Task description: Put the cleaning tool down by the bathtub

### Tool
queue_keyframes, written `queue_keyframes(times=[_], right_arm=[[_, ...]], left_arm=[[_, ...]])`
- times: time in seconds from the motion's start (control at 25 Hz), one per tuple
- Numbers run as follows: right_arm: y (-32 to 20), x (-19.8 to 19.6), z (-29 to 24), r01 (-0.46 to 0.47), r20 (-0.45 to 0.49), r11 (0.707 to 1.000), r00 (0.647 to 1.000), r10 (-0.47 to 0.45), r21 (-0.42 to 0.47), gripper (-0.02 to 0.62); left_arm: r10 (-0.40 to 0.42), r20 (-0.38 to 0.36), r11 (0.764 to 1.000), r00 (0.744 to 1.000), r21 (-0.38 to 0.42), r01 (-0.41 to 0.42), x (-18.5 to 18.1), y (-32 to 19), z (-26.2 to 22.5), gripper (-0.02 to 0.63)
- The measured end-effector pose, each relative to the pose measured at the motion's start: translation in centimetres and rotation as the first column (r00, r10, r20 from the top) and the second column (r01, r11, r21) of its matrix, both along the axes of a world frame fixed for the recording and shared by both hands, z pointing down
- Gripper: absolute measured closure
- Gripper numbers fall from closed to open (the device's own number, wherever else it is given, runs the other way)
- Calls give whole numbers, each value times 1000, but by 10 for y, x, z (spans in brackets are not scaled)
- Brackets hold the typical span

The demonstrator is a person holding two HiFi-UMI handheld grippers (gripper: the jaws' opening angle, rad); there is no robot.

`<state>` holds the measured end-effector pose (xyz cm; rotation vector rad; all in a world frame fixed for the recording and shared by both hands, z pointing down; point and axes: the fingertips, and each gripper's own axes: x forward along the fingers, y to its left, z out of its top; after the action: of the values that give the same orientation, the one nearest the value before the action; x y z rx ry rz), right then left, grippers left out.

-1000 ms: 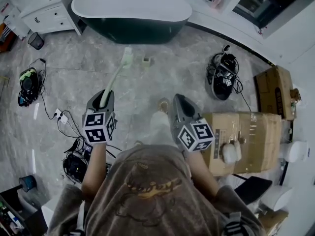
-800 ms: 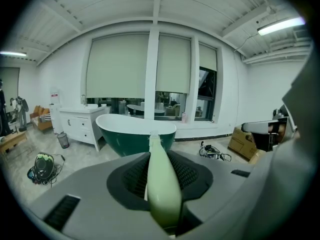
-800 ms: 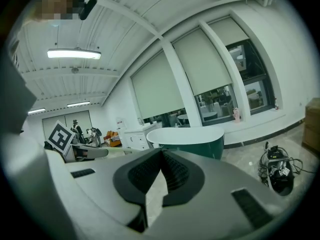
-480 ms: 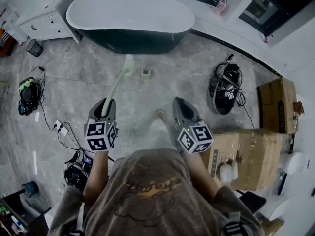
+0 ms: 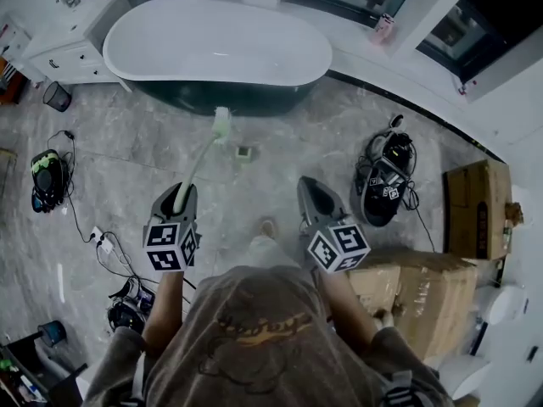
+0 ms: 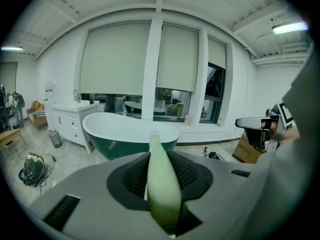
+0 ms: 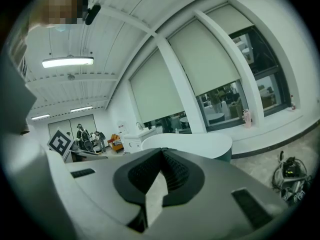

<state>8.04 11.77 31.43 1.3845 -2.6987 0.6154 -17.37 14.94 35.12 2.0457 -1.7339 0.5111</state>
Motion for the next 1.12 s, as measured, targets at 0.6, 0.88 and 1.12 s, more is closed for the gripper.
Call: queue_keyframes(times=[0.6, 0.88, 1.12], right_arm=[[-108, 21, 9, 75, 12, 997, 997, -75, -13, 595], [-147, 16, 7, 46, 11, 999, 999, -46, -4, 595], [-187, 4, 9, 24, 7, 1000, 1000, -24, -2, 595]], left_arm=[[-90, -11, 995, 996, 29, 91, 21, -93, -11, 497], [-81, -16, 996, 997, 43, 81, 17, -135, -9, 497], [-63, -15, 997, 998, 46, 64, 5, -178, -6, 497]])
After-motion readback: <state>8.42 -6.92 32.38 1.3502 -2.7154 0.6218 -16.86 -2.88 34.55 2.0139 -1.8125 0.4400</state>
